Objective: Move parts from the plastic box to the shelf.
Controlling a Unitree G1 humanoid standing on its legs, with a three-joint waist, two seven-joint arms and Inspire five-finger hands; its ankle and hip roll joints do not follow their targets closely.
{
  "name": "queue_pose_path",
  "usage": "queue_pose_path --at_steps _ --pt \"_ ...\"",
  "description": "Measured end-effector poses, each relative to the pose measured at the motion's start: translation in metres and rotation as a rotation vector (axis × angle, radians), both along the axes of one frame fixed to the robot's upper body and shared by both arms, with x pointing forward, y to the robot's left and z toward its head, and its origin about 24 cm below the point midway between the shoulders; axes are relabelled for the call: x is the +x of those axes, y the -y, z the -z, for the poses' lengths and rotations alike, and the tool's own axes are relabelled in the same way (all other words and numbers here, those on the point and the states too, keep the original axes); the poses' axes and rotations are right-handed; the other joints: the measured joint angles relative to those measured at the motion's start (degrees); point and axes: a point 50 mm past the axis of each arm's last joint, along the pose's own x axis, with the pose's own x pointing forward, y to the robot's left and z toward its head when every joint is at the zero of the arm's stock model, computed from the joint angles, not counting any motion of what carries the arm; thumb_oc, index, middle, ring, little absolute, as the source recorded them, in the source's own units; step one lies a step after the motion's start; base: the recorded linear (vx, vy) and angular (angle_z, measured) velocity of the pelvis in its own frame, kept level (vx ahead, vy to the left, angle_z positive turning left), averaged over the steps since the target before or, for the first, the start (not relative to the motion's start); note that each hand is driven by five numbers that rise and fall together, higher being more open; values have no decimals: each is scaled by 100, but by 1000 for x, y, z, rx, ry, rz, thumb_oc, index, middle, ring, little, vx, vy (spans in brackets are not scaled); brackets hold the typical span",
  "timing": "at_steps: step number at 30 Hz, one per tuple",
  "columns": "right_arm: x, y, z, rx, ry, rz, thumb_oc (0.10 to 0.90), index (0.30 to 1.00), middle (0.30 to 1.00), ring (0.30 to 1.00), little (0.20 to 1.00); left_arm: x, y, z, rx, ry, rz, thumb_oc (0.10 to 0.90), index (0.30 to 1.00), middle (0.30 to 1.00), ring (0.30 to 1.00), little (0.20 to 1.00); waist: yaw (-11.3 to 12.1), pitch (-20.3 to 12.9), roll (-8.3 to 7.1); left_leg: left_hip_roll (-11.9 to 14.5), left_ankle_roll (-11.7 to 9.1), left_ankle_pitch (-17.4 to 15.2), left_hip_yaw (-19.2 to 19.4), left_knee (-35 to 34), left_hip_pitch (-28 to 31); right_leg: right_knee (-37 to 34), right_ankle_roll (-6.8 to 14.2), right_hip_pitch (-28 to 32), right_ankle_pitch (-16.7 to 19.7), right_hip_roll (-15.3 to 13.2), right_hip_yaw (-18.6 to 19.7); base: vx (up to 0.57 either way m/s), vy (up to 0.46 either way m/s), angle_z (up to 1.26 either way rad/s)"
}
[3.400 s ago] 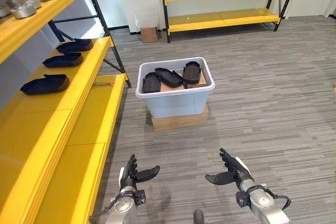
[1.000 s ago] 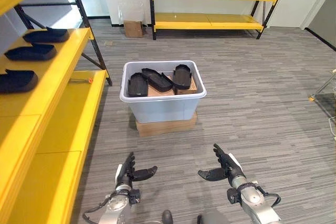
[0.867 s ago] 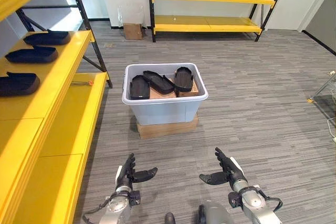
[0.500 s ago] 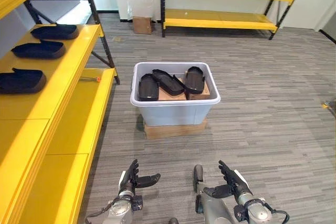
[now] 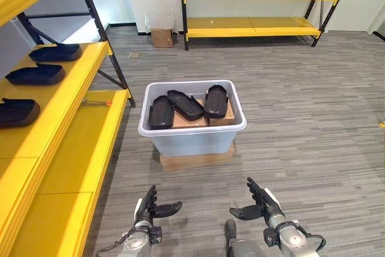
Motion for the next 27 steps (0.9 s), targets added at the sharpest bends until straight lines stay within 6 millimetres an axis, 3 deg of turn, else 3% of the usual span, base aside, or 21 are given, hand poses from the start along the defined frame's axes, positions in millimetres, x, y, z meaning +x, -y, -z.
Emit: queue_pose_path --at_steps 3,9,16,18,19,21,24,27 --pt "6 3 -4 -16 15 2 900 1000 1000 1000 1000 4 2 -3 -11 18 16 900 1000 1000 1000 1000 -3 0 3 205 -140 -60 91 11 69 -43 -225 76 13 234 -7 114 -50 -12" --pt "5 10 -4 -34 15 33 900 1000 1000 1000 1000 10 5 -6 -18 37 27 900 1000 1000 1000 1000 -26 0 3 256 -208 -83 101 27 67 -56 -227 77 -32 286 0 96 -53 -4" --pt "2 6 2 61 -22 219 900 1000 1000 1000 1000 -7 -2 3 2 -24 -48 900 1000 1000 1000 1000 -133 -17 17 311 -238 -100 100 105 -35 302 -228 -161 -228 292 -9 147 -80 1" --pt "18 18 -31 136 163 332 900 1000 1000 1000 1000 -5 -7 -1 14 5 -202 900 1000 1000 1000 1000 -172 -49 134 361 -260 -113 108 104 -30 265 -253 -149 -252 352 -13 165 -67 -2" --pt "27 24 -54 152 295 346 900 1000 1000 1000 1000 0 -10 -10 28 59 -279 900 1000 1000 1000 1000 -168 -51 213 377 -262 -112 109 111 -31 229 -254 -129 -252 369 -13 170 -102 0" --pt "32 29 -81 155 436 336 900 1000 1000 1000 1000 10 -23 -36 40 212 -463 900 1000 1000 1000 1000 -130 -56 233 394 -281 -116 107 199 -68 184 -258 -81 -255 382 -18 135 -104 3" --pt "33 35 -94 136 525 334 900 1000 1000 1000 1000 18 -47 -73 85 421 -676 900 1000 1000 1000 1000 -114 -91 288 419 -285 -119 97 239 -118 174 -261 -75 -257 386 -54 112 -89 8" --pt "28 39 -110 78 607 318 900 1000 1000 1000 1000 21 -58 -109 162 596 -716 900 1000 1000 1000 1000 -91 -93 288 408 -293 -123 103 304 -274 179 -285 -218 -273 390 2 56 -82 1"
